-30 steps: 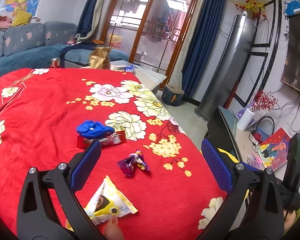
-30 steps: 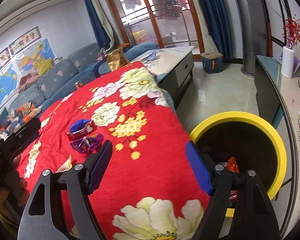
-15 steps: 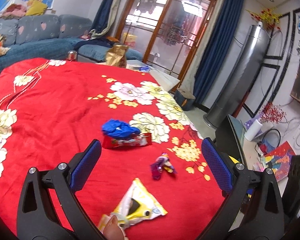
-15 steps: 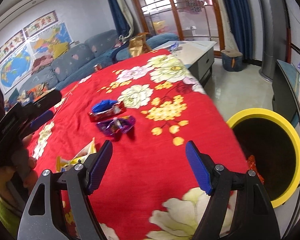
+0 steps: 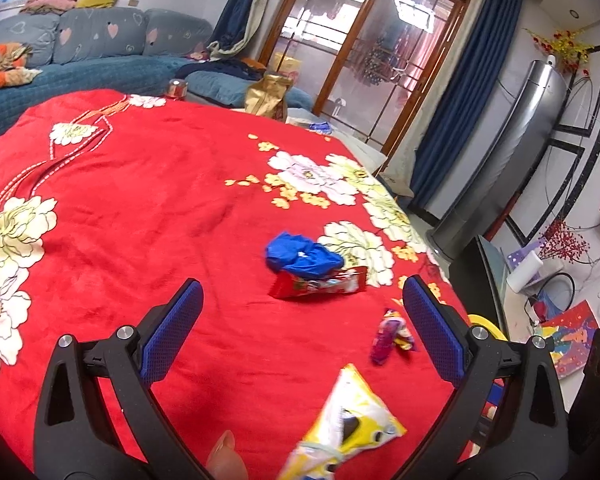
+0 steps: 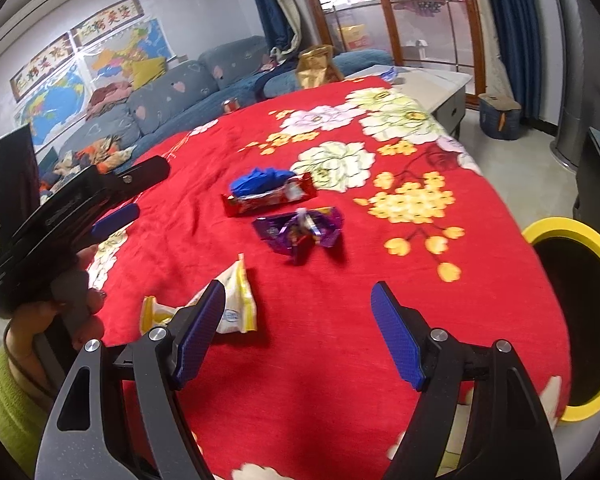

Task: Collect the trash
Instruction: 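Grasp the red wrapper with the left tool while the right tool grasps the yellow-white snack bag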

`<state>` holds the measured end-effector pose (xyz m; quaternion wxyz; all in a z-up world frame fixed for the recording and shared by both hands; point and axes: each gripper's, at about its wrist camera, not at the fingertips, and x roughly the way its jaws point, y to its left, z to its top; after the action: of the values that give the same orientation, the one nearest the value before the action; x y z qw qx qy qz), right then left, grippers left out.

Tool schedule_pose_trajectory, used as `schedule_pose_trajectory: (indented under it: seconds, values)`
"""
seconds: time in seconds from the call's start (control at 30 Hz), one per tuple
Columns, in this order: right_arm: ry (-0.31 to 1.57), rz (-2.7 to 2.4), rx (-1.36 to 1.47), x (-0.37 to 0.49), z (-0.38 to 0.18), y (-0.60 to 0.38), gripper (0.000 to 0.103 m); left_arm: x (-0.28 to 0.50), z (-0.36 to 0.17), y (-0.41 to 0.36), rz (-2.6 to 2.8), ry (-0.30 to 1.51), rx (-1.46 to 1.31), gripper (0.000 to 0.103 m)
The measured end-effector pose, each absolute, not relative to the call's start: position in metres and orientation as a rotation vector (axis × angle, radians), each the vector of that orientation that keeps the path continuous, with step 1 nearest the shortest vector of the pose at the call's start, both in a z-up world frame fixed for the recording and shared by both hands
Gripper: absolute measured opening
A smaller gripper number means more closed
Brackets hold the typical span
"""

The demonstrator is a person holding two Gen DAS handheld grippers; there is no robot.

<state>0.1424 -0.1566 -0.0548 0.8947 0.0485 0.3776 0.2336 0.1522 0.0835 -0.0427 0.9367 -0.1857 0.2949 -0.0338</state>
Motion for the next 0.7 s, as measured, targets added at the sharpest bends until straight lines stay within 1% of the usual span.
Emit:
schedule_pose_trajectory:
  seconds: [0.03, 0.23, 0.47, 0.57, 0.7]
  values:
    - [0.788, 0.493, 0.100, 0.143, -0.056, -0.154, 0.073, 0.155, -0.045, 0.087, -0.074, 0.613, -0.382, 0.086]
    - [0.832, 0.536, 0.097, 0.150, -0.065, -0.136, 0.072, 0.171, -0.057, 0.103, -0.084, 0.669, -0.392, 0.076]
    - [0.864, 0.575, 0.089, 0.159, -0.072, -0.114, 0.067, 0.192, -0.075, 0.101, -0.126, 0.736, -0.376, 0.073]
    - [0.884, 0.593, 0.082, 0.163, -0.078, -0.105, 0.061, 0.200, -0.081, 0.095, -0.154, 0.761, -0.354, 0.072]
    - [0.939, 0.624, 0.128, 0.168, -0.091, -0.103, 0.049, 0.211, -0.090, 0.087, -0.194, 0.789, -0.321, 0.072]
